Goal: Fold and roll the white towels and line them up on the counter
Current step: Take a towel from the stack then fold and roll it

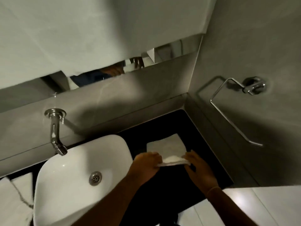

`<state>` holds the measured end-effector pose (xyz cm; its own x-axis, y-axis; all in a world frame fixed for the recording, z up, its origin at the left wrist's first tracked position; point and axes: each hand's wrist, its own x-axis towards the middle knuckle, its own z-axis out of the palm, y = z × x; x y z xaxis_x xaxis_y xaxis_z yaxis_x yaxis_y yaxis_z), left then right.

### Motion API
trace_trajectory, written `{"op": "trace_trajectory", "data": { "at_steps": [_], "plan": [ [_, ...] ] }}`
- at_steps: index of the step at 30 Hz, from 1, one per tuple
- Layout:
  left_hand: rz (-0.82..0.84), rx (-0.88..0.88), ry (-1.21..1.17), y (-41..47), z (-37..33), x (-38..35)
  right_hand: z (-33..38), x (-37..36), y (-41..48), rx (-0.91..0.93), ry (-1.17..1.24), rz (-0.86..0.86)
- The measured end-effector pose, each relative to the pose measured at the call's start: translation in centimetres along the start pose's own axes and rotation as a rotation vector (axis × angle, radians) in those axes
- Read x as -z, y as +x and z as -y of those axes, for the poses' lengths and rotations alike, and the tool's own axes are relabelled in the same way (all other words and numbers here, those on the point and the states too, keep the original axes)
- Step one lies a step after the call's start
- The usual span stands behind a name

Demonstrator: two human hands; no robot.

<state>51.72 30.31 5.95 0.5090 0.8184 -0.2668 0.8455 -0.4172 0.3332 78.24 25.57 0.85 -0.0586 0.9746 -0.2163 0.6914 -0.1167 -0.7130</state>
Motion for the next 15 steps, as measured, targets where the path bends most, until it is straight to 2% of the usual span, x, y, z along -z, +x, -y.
{"op": "trace_trajectory", "data": {
  "at_steps": [2,5,7,11,13,15],
  "plan": [
    [0.221,0.009,-0.054,0.4,0.5,-4.4,-3.4,-3.4,-0.5,-0.072,-0.072,0.118],
    [0.372,0.104,-0.152,-0.2,1.2,-9.9,-5.5,-7.0,-1.1,-0.2,-0.09,0.225],
    [0.381,0.223,-0.269,-0.5,1.3,-12.5,-5.7,-7.5,-0.7,-0.245,-0.113,0.266],
    [0.324,0.425,-0.482,0.6,1.5,-14.7,-6.4,-7.4,0.9,-0.26,-0.109,0.24],
    [0.29,0.449,-0.489,1.6,1.7,-14.9,-6.7,-7.5,1.6,-0.216,-0.139,0.161],
    [0.203,0.436,-0.459,2.7,1.9,-15.3,-7.2,-8.2,2.1,-0.059,-0.248,0.027]
  ]
}}
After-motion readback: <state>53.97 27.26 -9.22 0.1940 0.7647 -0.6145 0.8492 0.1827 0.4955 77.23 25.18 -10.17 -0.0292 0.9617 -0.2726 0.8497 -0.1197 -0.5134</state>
